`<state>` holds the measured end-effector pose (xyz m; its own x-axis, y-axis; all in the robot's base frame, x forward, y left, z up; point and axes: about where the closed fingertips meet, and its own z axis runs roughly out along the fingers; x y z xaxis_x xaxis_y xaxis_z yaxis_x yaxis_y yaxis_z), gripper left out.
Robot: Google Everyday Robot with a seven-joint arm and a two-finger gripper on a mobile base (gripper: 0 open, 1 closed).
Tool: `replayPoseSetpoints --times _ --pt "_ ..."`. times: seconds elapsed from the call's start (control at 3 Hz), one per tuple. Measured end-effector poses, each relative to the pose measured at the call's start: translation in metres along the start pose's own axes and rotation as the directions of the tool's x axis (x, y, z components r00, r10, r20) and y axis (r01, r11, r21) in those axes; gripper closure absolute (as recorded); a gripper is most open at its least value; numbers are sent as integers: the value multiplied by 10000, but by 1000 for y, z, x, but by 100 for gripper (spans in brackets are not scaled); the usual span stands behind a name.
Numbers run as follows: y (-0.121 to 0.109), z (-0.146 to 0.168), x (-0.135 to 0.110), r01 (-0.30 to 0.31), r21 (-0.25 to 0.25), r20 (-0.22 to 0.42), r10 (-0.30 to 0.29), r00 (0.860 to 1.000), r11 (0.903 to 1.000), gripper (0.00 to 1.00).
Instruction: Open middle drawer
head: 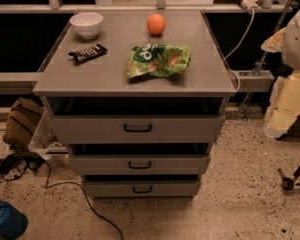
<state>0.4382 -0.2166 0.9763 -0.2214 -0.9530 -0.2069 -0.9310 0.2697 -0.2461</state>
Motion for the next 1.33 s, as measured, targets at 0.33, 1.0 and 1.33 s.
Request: replayPoseSetpoints --times 0.33,1.0,1.33 --pt "0 0 0 0 0 0 0 10000 10000 0" --pt "6 50 1 -402 -111 721 409 9966 9991 0" --pt "-8 53 -3 -544 546 1045 485 9933 9970 0"
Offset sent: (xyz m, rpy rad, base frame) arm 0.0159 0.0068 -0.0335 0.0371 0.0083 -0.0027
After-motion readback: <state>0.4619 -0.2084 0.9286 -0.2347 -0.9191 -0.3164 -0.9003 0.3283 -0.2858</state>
